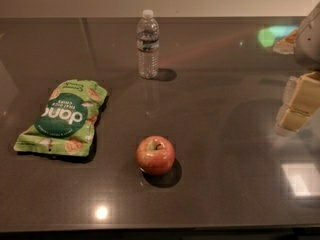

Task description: Knock water bottle over

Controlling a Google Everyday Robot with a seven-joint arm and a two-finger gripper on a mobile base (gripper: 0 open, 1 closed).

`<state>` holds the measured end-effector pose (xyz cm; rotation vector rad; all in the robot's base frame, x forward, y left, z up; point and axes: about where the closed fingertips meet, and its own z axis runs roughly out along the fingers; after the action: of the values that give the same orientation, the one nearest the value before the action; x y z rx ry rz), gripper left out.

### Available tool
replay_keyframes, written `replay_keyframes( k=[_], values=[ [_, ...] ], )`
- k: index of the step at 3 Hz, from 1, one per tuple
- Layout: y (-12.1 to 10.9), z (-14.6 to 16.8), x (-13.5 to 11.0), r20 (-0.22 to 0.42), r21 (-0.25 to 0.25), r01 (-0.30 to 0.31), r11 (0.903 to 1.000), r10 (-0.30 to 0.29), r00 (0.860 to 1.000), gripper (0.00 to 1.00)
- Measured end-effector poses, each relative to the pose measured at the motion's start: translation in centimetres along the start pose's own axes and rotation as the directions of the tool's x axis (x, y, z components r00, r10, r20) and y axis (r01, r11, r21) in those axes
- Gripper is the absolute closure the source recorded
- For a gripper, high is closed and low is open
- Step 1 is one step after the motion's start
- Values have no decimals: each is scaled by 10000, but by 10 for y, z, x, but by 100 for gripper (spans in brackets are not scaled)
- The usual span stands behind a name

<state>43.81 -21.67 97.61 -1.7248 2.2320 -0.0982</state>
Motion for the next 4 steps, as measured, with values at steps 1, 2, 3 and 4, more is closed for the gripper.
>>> replay_keyframes(
  k=[1, 2, 3, 4],
  values=[
    [0, 0, 0, 1, 2, 0, 10000, 0, 10000, 0],
    [-3, -2, -3, 91, -42, -23, 10000, 24, 10000, 0],
    [-14, 5, -16, 489, -161, 40, 9999, -32, 9988, 0],
    [-32, 14, -35, 1157, -180, 100, 9998, -78, 9933, 0]
  ],
)
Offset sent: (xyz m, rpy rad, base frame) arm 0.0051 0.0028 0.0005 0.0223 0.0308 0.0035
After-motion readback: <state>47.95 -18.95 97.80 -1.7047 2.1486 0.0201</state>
